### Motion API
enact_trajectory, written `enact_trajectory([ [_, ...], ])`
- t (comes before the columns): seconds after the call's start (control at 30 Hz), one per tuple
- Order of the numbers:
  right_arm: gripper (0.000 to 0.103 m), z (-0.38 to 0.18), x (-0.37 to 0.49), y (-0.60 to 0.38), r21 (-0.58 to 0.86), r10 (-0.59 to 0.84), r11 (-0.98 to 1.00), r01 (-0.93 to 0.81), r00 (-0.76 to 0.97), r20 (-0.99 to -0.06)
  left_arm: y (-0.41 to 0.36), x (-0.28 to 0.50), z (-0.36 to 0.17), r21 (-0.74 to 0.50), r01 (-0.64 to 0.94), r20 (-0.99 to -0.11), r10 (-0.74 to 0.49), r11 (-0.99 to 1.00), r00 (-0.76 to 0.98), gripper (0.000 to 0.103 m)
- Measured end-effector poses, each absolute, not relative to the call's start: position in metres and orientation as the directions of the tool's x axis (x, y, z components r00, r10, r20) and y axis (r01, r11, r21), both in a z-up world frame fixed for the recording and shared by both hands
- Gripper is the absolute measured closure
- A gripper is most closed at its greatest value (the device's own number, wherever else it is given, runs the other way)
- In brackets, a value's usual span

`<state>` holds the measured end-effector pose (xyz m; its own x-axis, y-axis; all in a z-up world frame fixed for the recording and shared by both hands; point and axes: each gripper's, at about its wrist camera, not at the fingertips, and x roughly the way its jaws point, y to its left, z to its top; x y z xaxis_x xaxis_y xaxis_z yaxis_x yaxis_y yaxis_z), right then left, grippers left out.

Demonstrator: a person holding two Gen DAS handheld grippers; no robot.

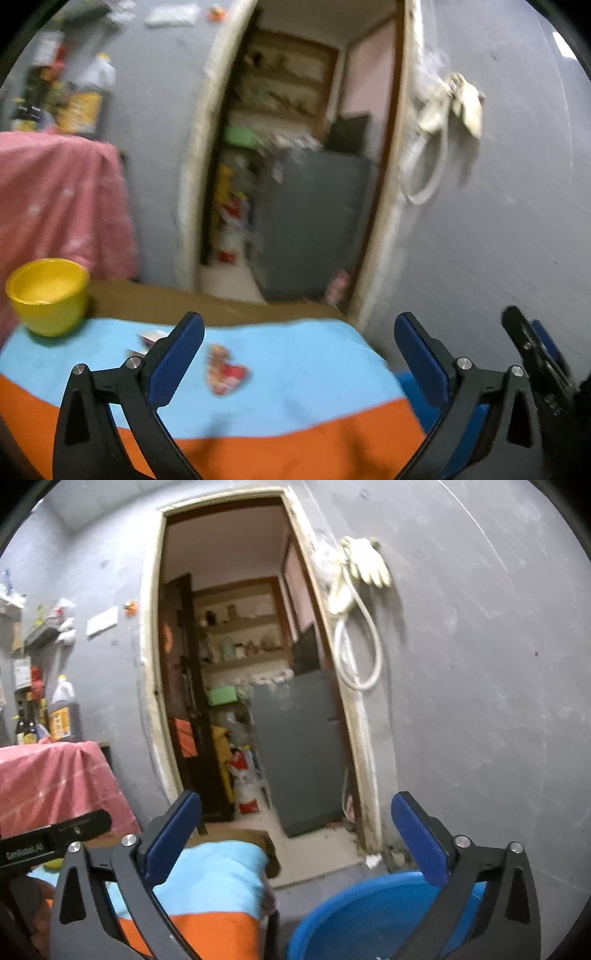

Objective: Collect trash
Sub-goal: 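Return both tools over the table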

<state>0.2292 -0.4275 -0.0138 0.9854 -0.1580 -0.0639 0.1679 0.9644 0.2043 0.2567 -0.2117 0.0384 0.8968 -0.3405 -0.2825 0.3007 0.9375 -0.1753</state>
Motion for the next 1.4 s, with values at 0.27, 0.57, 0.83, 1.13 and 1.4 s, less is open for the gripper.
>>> enact_trajectory([
  [0.27, 0.000, -0.002, 0.230, -0.373, 0.111, -0.074, 0.992, 0.066, 0.994, 0.075, -0.154, 0.237, 0.042, -0.111, 0.157, -0.175, -0.175, 0.981, 0.969, 0.002],
  [0.57, 0.000, 0.001, 0.236, -0.313, 0.003, 0.013, 1.000, -0.013, 0.985, 0.173, -0.093, 0.239, 0.031, -0.095, 0.060, -0.132, -0.073, 0.994, 0.989, 0.002],
  [0.83, 0.000, -0.010, 0.276, -0.277, -0.054, 0.098, 0.994, -0.096, 0.995, 0.029, -0.062, 0.256, 0.012, -0.064, 0.010, -0.177, -0.021, 0.998, 0.984, 0.002],
  [1.13, 0.000, -0.017, 0.314, -0.256, -0.127, 0.100, 0.984, -0.125, 0.977, -0.186, -0.049, 0.281, -0.011, -0.085, 0.007, -0.276, -0.030, 0.996, 0.961, 0.002],
  [1.4, 0.000, -0.034, 0.354, -0.253, -0.117, 0.103, 0.979, -0.165, 0.903, -0.416, -0.049, 0.326, -0.030, -0.107, 0.020, -0.520, -0.073, 0.994, 0.851, 0.002],
])
